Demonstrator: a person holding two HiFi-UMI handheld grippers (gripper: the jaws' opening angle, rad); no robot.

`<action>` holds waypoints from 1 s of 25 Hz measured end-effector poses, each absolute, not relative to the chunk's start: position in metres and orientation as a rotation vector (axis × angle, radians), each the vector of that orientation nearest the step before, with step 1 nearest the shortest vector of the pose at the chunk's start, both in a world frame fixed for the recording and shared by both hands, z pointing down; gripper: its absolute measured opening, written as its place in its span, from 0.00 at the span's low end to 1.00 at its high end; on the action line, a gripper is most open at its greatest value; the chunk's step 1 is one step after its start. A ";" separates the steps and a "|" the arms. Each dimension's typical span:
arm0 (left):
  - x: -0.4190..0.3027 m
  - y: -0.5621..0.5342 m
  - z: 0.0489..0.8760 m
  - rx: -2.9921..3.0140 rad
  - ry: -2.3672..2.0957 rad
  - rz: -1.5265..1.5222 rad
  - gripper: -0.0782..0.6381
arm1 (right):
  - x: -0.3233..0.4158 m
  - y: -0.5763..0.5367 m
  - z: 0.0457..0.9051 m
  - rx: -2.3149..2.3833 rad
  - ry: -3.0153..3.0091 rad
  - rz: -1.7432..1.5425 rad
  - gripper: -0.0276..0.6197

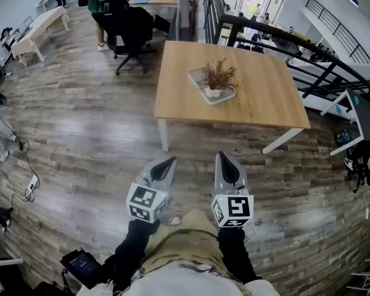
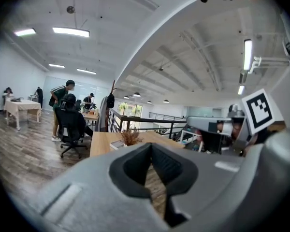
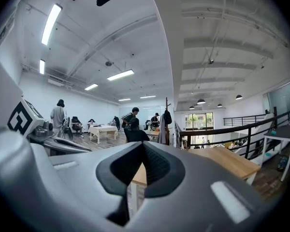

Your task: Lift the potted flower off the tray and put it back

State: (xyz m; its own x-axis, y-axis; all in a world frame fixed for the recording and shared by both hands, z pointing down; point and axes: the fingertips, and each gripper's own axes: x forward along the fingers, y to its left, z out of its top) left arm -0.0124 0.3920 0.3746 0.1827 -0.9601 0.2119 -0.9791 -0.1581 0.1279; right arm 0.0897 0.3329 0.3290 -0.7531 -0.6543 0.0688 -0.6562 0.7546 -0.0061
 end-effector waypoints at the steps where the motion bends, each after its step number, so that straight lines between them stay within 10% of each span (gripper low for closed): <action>1: -0.016 0.389 0.378 2.215 -1.862 0.117 0.11 | 0.087 0.330 0.333 1.075 -2.878 0.054 0.05; 25: -0.139 0.023 0.380 2.115 -2.065 0.168 0.11 | -0.006 -0.054 0.397 0.999 -2.861 0.213 0.05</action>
